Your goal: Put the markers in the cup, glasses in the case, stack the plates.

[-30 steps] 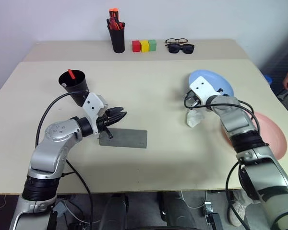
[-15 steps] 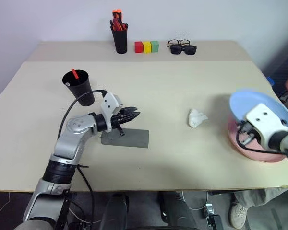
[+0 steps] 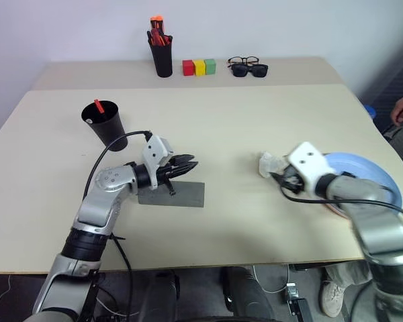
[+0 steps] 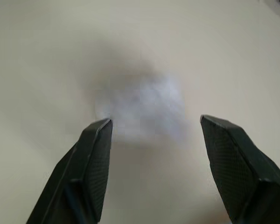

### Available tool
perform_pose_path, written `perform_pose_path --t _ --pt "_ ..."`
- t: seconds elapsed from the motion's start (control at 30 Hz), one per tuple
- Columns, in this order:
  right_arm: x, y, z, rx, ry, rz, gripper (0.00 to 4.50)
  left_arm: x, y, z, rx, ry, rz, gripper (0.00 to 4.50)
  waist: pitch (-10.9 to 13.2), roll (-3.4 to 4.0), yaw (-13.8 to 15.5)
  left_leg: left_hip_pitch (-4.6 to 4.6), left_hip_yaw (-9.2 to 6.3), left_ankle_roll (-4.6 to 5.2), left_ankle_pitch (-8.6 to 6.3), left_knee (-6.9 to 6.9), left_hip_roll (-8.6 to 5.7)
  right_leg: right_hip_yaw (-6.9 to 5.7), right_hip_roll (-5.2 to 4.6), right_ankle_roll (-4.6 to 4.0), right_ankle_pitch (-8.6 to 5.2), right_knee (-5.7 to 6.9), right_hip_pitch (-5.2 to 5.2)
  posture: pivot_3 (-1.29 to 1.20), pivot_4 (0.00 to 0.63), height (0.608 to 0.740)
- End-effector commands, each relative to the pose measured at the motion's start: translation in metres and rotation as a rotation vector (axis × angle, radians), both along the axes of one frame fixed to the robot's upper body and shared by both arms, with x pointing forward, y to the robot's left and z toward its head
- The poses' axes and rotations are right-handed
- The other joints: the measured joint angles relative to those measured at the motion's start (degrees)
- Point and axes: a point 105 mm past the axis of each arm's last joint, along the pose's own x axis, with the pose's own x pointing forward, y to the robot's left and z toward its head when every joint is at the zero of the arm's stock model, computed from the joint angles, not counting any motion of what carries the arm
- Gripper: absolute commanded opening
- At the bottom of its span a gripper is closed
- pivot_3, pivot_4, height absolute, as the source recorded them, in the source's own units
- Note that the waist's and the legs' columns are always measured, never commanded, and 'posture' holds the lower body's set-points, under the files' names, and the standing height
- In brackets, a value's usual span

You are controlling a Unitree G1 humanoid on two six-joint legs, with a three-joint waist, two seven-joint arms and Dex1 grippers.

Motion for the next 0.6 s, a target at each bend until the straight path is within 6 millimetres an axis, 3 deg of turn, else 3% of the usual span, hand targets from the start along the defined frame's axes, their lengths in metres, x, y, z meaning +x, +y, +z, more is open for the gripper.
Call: perform_pose_path --t 0.03,0.1,0.2,0.33,0.5,0.6 --pt "0.015 -0.002 0.002 -0.009 -0.052 -0.037 3.01 -0.004 0.006 0.015 -0.022 -0.051 0.029 0.81 0.0 0.00 0.4 -0.01 0.00 0.00 0.00 -0.01 -0.02 0.00 -0.03 0.08 0.02 0.00 0.00 0.00 0.150 0.740" --pt "0.021 -0.004 -0.003 -0.018 -0.055 -0.054 3.01 -0.006 0.007 0.013 -0.020 -0.048 0.036 0.81 0.0 0.00 0.6 -0.06 0.01 0.00 0.00 0.01 -0.05 0.00 -0.06 0.10 0.02 -0.08 0.01 0.00 0.150 0.740" --pt "0.025 -0.012 -0.005 -0.021 -0.043 -0.102 2.21 -0.008 0.008 0.011 -0.015 -0.044 0.045 0.81 0.0 0.00 0.6 -0.06 0.02 0.00 0.00 0.00 -0.05 0.00 -0.06 0.08 0.01 -0.09 0.01 0.00 0.150 0.740" --pt "0.017 -0.025 0.010 -0.062 -0.091 -0.130 0.07 -0.007 0.009 0.010 -0.016 -0.035 0.045 0.81 0.0 0.01 0.5 -0.04 0.01 0.00 0.00 -0.02 -0.04 0.00 -0.05 0.05 0.00 -0.05 0.00 0.00 0.150 0.740" --pt "-0.003 -0.047 0.039 -0.088 -0.165 -0.189 0.07 -0.003 0.012 0.008 -0.020 -0.031 0.054 0.81 0.0 0.01 0.4 -0.03 0.01 0.00 0.00 -0.03 -0.04 0.00 -0.05 -0.02 -0.05 -0.06 0.00 0.00 0.150 0.740" --pt "-0.023 -0.079 0.058 -0.118 -0.174 -0.290 0.07 0.007 0.026 0.014 -0.071 -0.043 0.135 0.81 0.0 0.01 0.8 -0.05 0.01 0.00 0.00 -0.03 -0.04 0.00 -0.05 -0.01 -0.06 -0.07 0.00 0.00 0.150 0.740"
